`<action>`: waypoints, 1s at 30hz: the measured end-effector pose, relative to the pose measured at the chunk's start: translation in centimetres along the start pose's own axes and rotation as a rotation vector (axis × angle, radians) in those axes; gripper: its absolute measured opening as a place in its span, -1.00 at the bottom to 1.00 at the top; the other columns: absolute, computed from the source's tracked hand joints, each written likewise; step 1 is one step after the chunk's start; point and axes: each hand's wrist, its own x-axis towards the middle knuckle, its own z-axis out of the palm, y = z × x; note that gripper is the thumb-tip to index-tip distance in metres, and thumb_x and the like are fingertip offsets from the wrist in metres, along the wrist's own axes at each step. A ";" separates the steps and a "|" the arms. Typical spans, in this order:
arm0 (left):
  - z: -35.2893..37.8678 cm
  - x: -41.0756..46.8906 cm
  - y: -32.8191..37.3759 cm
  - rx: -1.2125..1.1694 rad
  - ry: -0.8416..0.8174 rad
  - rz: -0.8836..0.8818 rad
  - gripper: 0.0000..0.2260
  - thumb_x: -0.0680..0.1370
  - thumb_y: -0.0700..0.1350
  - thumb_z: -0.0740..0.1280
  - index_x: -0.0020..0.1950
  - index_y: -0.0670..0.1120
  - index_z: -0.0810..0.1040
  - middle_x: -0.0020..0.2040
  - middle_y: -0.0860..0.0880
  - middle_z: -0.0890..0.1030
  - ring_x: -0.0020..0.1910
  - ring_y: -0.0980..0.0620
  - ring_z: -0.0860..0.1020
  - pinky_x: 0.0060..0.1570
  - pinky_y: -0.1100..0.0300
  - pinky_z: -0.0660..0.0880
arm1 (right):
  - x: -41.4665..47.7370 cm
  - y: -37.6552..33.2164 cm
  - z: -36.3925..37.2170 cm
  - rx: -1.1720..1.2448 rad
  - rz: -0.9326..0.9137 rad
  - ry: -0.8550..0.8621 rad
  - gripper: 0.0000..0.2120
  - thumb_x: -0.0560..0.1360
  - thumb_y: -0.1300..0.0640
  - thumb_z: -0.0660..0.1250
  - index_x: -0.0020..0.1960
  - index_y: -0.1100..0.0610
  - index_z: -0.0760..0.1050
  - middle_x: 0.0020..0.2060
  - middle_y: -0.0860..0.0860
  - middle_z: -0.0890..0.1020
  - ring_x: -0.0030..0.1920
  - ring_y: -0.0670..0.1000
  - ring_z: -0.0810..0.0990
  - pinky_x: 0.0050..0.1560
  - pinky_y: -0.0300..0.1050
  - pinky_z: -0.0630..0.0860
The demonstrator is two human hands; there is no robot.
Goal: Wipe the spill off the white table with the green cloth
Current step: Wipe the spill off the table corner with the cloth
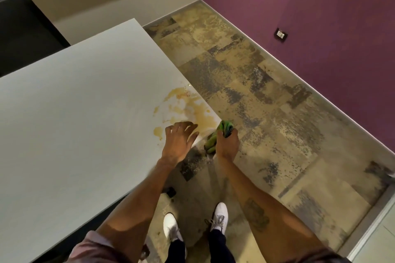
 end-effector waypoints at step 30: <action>6.8 -2.4 -16.7 -0.139 0.057 -0.620 -0.49 0.74 0.10 -0.04 0.67 -0.03 0.06 0.68 -0.05 0.04 0.67 -0.14 -0.09 0.58 -0.23 -0.17 | -14.0 13.8 16.6 0.001 -0.134 -0.335 -0.71 0.50 0.06 0.32 0.20 0.03 0.39 0.02 -0.07 0.54 0.08 -0.02 0.55 0.07 -0.02 0.56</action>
